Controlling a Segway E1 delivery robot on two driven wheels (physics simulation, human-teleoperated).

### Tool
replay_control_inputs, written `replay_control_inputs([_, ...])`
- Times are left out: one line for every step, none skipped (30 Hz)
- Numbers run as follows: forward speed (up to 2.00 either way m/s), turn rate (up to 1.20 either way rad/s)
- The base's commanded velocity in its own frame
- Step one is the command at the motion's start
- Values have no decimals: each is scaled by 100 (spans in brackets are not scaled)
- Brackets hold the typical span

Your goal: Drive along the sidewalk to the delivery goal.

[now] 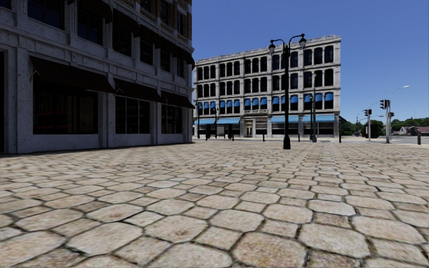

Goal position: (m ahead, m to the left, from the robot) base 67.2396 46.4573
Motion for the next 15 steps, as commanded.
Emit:
replay_control_inputs([200,0])
replay_control_inputs([200,0])
replay_control_inputs([200,0])
replay_control_inputs([200,0])
replay_control_inputs([200,0])
replay_control_inputs([200,0])
replay_control_inputs([200,0])
replay_control_inputs([200,0])
replay_control_inputs([200,0])
replay_control_inputs([200,0])
replay_control_inputs([200,0])
replay_control_inputs([200,0])
replay_control_inputs([200,0])
replay_control_inputs([200,0])
replay_control_inputs([200,0])
